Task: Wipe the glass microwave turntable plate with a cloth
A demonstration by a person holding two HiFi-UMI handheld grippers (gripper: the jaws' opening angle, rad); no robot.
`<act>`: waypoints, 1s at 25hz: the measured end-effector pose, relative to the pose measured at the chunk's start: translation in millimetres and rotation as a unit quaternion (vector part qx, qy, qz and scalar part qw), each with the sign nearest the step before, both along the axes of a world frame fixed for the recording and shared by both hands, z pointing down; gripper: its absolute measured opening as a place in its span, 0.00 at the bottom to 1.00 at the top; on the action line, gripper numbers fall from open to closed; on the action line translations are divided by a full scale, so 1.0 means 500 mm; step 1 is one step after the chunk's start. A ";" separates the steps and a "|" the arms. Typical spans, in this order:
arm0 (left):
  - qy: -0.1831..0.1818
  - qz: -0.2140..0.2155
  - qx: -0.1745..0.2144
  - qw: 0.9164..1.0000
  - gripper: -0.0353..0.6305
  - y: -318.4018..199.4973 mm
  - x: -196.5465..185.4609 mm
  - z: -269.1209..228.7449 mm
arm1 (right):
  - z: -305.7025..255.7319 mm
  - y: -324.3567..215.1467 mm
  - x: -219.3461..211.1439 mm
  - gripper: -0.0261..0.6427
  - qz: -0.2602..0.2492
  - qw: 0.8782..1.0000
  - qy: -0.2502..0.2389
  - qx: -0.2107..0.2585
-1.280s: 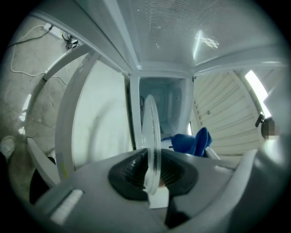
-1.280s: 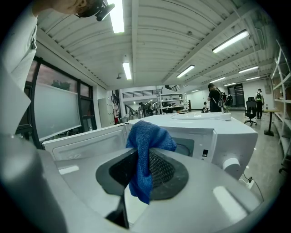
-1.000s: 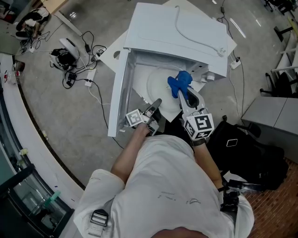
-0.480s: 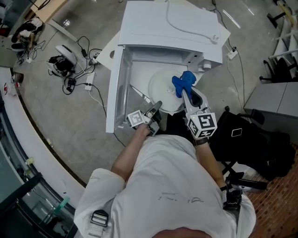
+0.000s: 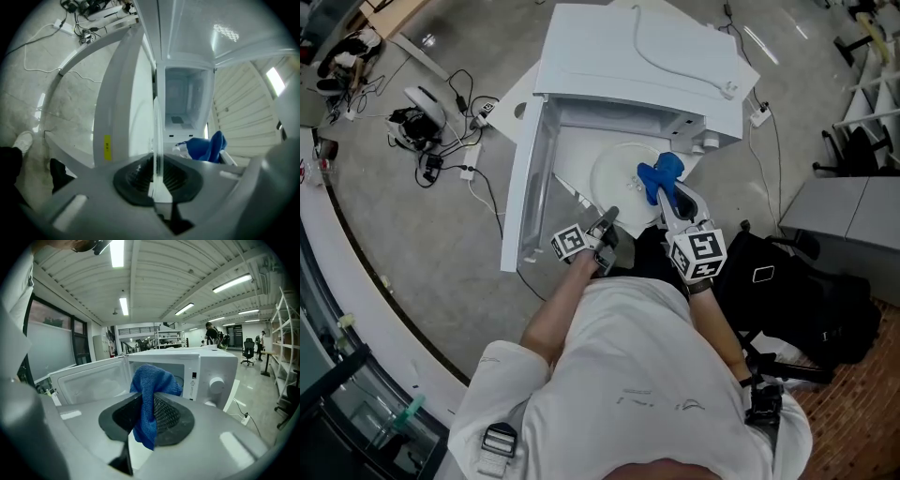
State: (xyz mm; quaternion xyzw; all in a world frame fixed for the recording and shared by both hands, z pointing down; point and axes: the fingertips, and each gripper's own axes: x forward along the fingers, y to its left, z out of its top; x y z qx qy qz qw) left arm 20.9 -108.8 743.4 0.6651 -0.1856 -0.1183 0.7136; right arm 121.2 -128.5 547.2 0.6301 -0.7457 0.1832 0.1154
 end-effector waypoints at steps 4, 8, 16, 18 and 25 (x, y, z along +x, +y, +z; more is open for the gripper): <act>-0.004 -0.017 0.008 1.000 0.08 -0.006 0.005 -0.002 | 0.052 -0.015 -0.004 0.14 -0.037 0.999 0.004 -0.029; -0.016 -0.006 0.006 1.000 0.09 -0.003 0.006 0.003 | 0.139 -0.035 -0.023 0.14 -0.083 0.995 0.007 -0.063; -0.095 -0.033 -0.015 0.995 0.12 0.001 -0.016 0.023 | 0.205 -0.082 -0.061 0.14 -0.167 0.982 0.014 -0.085; -0.105 -0.038 -0.023 0.993 0.12 0.003 -0.022 0.027 | 0.222 -0.086 -0.069 0.14 -0.184 0.978 0.019 -0.092; -0.147 -0.028 -0.023 0.988 0.14 -0.002 -0.025 0.027 | 0.262 -0.110 -0.115 0.14 -0.261 0.958 0.060 -0.101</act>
